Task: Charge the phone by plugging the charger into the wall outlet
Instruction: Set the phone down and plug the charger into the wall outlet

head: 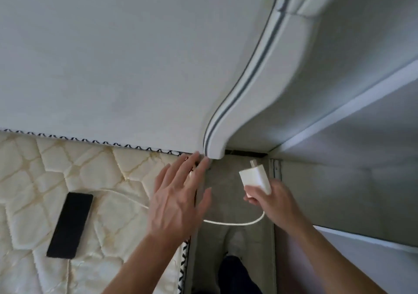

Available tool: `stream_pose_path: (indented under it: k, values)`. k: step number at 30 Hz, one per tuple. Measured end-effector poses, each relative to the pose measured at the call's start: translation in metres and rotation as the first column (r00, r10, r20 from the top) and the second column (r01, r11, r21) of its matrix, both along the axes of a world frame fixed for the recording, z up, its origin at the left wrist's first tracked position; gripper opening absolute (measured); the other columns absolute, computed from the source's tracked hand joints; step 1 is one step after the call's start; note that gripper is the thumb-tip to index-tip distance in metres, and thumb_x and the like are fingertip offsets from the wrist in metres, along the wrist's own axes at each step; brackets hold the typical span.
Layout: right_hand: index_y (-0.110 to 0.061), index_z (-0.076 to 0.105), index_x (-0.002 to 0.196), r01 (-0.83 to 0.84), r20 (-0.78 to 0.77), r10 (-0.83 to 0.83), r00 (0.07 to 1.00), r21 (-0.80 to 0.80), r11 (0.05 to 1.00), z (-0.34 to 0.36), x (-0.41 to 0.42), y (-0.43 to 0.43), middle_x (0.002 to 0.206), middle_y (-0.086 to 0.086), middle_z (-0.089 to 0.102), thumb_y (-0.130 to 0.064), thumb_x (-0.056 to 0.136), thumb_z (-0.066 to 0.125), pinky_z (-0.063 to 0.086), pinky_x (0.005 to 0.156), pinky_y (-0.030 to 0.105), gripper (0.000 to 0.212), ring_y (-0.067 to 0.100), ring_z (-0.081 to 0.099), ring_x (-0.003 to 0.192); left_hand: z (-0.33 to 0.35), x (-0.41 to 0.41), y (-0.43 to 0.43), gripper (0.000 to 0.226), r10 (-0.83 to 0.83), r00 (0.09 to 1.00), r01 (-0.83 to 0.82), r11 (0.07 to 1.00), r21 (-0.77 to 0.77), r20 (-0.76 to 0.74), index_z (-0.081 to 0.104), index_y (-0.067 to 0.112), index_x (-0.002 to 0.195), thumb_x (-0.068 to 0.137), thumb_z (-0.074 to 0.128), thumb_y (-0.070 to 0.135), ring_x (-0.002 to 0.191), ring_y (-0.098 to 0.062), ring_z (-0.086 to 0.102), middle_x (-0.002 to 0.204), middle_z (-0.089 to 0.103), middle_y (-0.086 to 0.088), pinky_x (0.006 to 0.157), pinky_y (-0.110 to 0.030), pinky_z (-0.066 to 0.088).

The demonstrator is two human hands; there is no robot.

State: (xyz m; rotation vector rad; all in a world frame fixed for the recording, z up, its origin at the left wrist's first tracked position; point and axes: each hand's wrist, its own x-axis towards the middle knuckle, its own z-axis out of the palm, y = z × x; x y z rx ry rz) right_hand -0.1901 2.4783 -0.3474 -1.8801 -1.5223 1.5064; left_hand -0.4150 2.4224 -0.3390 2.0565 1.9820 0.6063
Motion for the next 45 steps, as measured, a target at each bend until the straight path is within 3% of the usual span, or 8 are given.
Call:
stream_pose_path:
  k: [7,13,19,24,30,34,38,45]
  values:
    - [-0.02,0.061,0.075,0.168,-0.013,-0.168,0.986,0.187,0.968,0.003,0.045,0.038,0.056,0.006,0.068,-0.038,0.087,0.066,0.044,0.056,0.029,0.022,0.009,0.059,0.047,0.065,0.048,0.071,0.054,-0.16,0.98,0.189,0.938,0.289,-0.121,0.055,0.016,0.141,0.091,0.06,0.036,0.142,-0.028,0.041,0.152,0.046,-0.008,0.112,-0.055,0.034]
    - [-0.021,0.059,0.086,0.345,-0.087,-0.337,0.938,0.361,0.866,0.009,0.047,0.086,0.057,-0.003,0.062,-0.033,0.091,0.064,0.05,0.052,0.031,0.014,0.011,0.062,0.046,0.133,0.052,0.136,0.055,-0.253,0.854,0.468,0.755,0.459,-0.454,0.05,0.014,0.144,0.092,0.062,0.028,0.146,-0.032,0.031,0.155,0.036,-0.015,0.12,-0.056,0.017]
    - [-0.02,0.057,0.095,0.203,0.085,-0.261,0.961,0.42,0.885,0.004,0.037,0.121,0.061,-0.005,0.06,-0.051,0.09,0.057,0.046,0.048,0.029,0.031,0.012,0.06,0.053,0.141,0.045,0.172,0.058,-0.128,0.704,0.583,0.665,0.466,-0.699,0.049,0.016,0.146,0.094,0.06,0.039,0.145,-0.022,0.032,0.155,0.04,-0.006,0.119,-0.052,0.013]
    - [-0.018,0.063,0.095,0.147,0.203,-0.278,0.939,0.493,0.857,-0.012,0.02,0.133,0.063,-0.01,0.056,-0.051,0.088,0.059,0.033,0.046,0.019,0.034,0.014,0.06,0.056,0.13,0.044,0.184,0.065,-0.061,0.677,0.612,0.6,0.515,-0.733,0.051,0.017,0.145,0.089,0.063,0.049,0.141,-0.024,0.036,0.146,0.053,-0.006,0.115,-0.052,0.013]
    - [-0.015,0.065,0.1,0.222,0.196,-0.368,0.909,0.52,0.825,-0.024,0.014,0.145,0.084,0.001,0.076,-0.05,0.089,0.06,0.055,0.06,0.029,0.037,0.017,0.068,0.066,0.125,0.038,0.192,0.07,-0.134,0.683,0.629,0.609,0.484,-0.718,0.047,0.017,0.147,0.089,0.063,0.052,0.144,-0.026,0.029,0.147,0.047,-0.006,0.09,-0.074,0.043]
    - [-0.018,0.066,0.108,0.249,0.158,-0.39,0.907,0.545,0.8,-0.025,0.009,0.149,0.088,0.001,0.076,-0.052,0.089,0.06,0.061,0.067,0.037,0.04,0.02,0.073,0.074,0.124,0.04,0.193,0.069,-0.086,0.669,0.627,0.599,0.498,-0.738,0.051,0.017,0.145,0.088,0.061,0.055,0.144,-0.024,0.028,0.145,0.05,-0.005,0.108,-0.06,0.023]
    - [-0.022,0.065,0.108,0.262,0.139,-0.392,0.91,0.54,0.8,-0.023,0.003,0.149,0.086,-0.001,0.076,-0.052,0.088,0.06,0.06,0.068,0.035,0.036,0.019,0.073,0.076,0.122,0.039,0.194,0.07,-0.128,0.682,0.618,0.627,0.474,-0.72,0.047,0.017,0.147,0.089,0.061,0.053,0.15,-0.021,0.021,0.149,0.042,-0.004,0.098,-0.071,0.038]
    - [-0.021,0.065,0.105,0.33,0.118,-0.478,0.871,0.58,0.745,-0.019,-0.007,0.148,0.081,-0.002,0.075,-0.048,0.088,0.061,0.056,0.066,0.032,0.032,0.023,0.072,0.076,0.124,0.04,0.194,0.064,-0.107,0.679,0.632,0.589,0.504,-0.726,0.053,0.016,0.142,0.09,0.061,0.052,0.144,-0.023,0.027,0.145,0.048,-0.005,0.11,-0.058,0.017]
